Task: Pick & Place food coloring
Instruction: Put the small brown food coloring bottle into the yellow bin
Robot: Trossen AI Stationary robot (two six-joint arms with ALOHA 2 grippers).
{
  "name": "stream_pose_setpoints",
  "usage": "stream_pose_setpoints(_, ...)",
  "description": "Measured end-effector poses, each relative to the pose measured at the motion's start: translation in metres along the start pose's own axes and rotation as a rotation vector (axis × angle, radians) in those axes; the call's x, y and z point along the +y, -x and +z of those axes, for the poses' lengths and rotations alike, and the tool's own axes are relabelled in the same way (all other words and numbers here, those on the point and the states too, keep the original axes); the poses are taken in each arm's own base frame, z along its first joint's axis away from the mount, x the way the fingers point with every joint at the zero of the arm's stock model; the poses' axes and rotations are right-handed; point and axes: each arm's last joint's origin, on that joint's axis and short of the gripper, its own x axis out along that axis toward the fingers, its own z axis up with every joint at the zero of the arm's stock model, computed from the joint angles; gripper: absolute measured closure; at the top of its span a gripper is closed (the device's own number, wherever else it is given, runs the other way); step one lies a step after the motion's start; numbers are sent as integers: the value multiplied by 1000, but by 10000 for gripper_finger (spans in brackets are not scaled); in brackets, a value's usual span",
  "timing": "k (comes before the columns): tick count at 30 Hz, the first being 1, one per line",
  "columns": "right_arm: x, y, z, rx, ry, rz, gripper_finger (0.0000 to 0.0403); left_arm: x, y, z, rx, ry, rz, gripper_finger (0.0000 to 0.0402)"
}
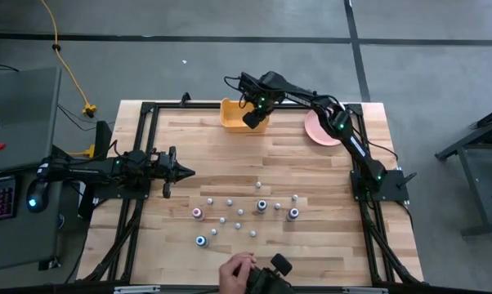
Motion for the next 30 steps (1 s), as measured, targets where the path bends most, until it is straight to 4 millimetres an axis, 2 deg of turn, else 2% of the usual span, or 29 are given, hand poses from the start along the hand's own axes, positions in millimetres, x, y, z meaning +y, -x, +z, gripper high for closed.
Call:
stream_pose_setpoints(3, 5, 17, 2, -55, 15, 13, 318, 0, 0, 0, 0, 0, 0, 401)
stream_pose_setpoints(8, 15, 55, -9, -124, 83, 36, 318, 0, 0, 0, 0, 0, 0, 401)
stream_pose_setpoints(12, 27, 92, -26, -159, 161, 40, 318, 0, 0, 0, 0, 0, 0, 401)
stream_pose_setpoints(17, 58, 138, -59, -198, 326, 50, 318, 0, 0, 0, 0, 0, -1, 401)
stream_pose_setpoints(25, 95, 170, -108, -130, 594, 58, 318, 0, 0, 0, 0, 0, -1, 401)
stream_pose_setpoints(30, 123, 173, -127, -111, 745, 130, 318, 0, 0, 0, 0, 0, -1, 401)
